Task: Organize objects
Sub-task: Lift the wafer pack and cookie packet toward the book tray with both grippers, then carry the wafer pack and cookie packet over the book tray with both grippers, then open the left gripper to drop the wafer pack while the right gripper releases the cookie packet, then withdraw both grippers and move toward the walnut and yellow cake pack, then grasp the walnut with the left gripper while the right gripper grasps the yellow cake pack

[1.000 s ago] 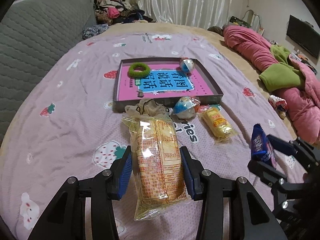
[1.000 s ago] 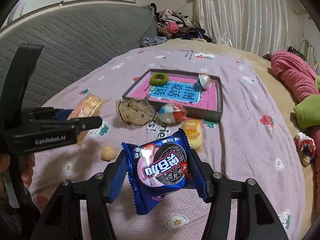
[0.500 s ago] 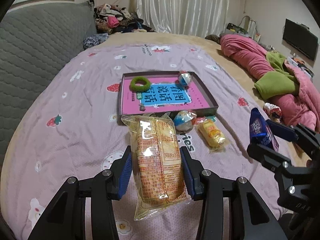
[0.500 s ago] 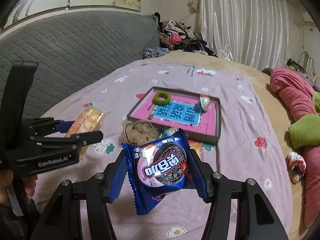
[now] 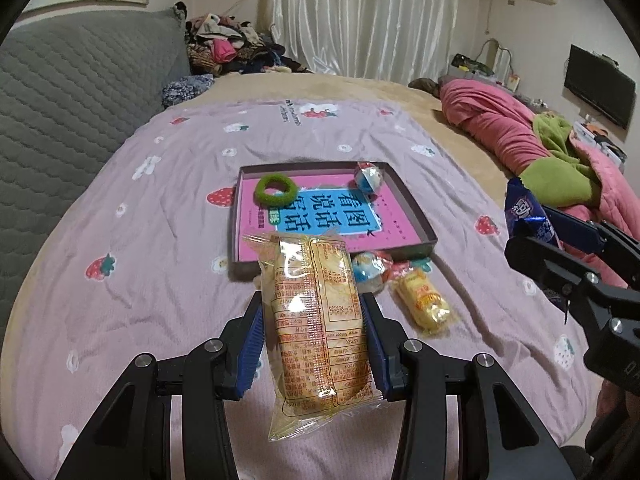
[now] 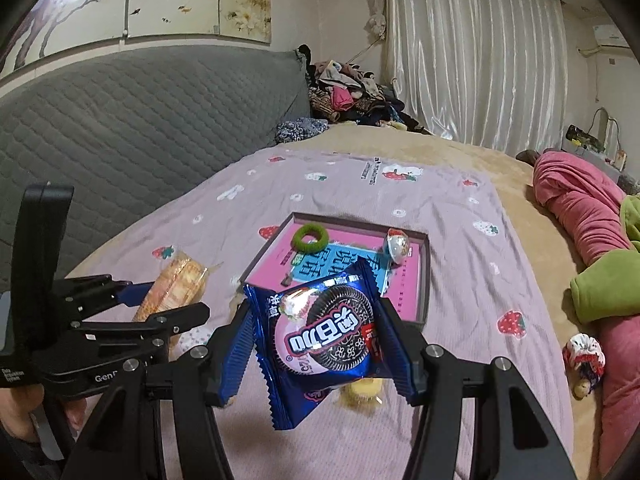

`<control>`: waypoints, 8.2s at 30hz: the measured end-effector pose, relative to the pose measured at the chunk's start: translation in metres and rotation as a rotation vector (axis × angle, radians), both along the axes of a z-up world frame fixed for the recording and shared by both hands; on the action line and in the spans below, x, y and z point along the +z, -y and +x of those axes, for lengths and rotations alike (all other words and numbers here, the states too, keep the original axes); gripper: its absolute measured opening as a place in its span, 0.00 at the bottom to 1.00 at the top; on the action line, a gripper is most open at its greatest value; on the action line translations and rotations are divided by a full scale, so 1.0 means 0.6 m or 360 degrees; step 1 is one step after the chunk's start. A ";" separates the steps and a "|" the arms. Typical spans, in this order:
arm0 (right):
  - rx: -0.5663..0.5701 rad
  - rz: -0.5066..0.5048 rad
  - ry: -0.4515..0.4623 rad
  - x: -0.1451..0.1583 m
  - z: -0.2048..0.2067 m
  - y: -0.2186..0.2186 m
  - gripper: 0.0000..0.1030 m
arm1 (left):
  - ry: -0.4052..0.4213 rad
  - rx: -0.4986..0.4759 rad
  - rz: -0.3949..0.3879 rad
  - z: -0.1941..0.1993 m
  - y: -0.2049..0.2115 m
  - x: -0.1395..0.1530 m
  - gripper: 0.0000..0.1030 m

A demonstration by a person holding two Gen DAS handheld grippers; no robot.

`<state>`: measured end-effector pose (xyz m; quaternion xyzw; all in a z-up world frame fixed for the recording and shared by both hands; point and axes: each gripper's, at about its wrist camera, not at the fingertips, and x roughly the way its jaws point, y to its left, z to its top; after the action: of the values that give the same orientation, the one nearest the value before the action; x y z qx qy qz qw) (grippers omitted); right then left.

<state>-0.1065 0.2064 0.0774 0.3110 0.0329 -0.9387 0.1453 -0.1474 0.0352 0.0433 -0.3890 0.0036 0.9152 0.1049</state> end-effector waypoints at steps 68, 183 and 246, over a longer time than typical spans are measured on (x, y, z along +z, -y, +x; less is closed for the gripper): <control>-0.0194 -0.0030 0.0261 -0.273 -0.404 -0.082 0.58 | 0.0266 0.0080 0.0034 -0.410 0.009 -0.248 0.46; -0.0233 0.0180 -0.0101 0.042 0.061 -0.002 0.96 | -0.0115 0.0127 -0.0039 0.101 0.069 0.068 0.82; -0.0213 0.0269 0.0321 -0.235 -0.053 -0.028 0.96 | 0.0235 -0.0065 -0.0034 0.070 0.002 -0.219 0.81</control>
<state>-0.1384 0.2233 -0.0635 0.4165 0.0762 -0.9041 0.0582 -0.1056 0.0342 -0.0883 -0.4564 0.0134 0.8816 0.1193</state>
